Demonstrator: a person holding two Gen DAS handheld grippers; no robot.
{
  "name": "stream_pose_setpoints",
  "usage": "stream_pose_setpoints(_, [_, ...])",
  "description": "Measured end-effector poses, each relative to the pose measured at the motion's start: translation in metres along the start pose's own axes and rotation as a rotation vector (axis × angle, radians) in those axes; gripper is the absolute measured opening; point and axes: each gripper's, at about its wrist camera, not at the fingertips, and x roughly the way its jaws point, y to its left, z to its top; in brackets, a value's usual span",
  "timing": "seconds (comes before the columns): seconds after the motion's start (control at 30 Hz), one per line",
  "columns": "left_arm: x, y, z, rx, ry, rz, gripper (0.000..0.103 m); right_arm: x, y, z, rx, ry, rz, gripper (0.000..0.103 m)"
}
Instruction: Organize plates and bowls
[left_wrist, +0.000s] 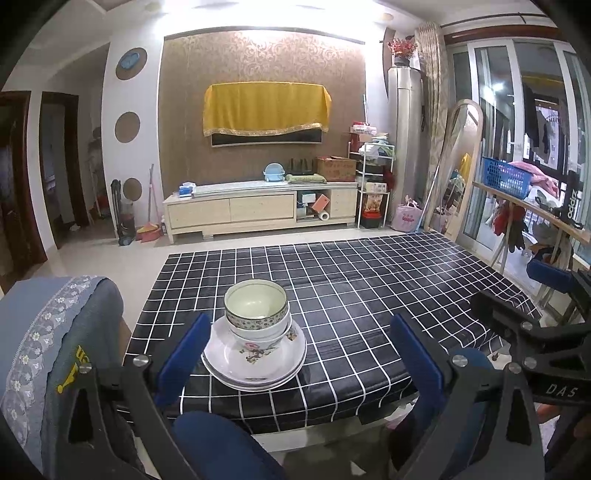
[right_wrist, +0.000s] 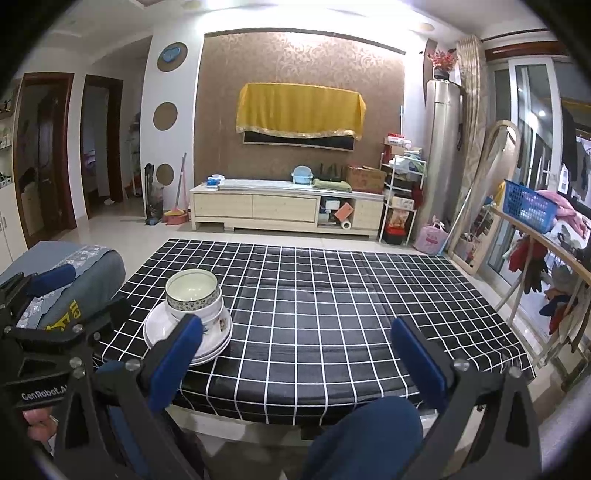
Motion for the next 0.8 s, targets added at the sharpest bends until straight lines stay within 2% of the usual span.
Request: stream_pose_setpoints(0.8, [-0.0005, -0.0071, -0.0028, -0.002, 0.004, 0.008, 0.097, -0.0003, -0.0012, 0.0007, 0.003, 0.005, -0.002, 0.103])
